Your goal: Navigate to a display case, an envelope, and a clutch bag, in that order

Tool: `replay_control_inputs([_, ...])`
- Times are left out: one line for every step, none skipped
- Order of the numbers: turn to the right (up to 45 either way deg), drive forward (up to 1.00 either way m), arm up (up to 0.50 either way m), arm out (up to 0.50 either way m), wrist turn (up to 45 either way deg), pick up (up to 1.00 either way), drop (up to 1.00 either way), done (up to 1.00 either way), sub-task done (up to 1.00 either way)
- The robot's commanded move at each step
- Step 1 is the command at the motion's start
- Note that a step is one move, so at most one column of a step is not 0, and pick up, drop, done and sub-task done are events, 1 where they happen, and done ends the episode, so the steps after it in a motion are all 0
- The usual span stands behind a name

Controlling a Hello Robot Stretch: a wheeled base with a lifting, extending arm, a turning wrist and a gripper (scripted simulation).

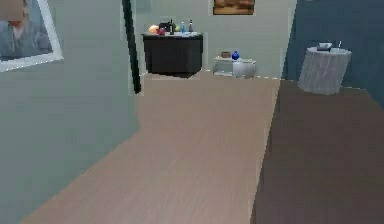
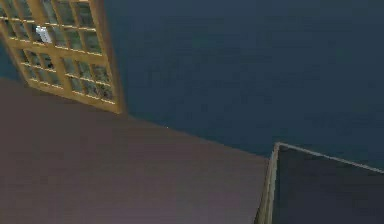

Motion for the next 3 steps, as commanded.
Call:
replay_control_inputs([0.0, 1.00, 0.00, 0.00, 0.0, 0.00, 0.00, 0.00, 0.00])
replay_control_inputs([0.0, 1.00, 0.00, 0.00, 0.0, 0.00, 0.00, 0.00, 0.00])
replay_control_inputs([0.0, 1.00, 0.00, 0.00, 0.0, 0.00, 0.00, 0.00, 0.00])
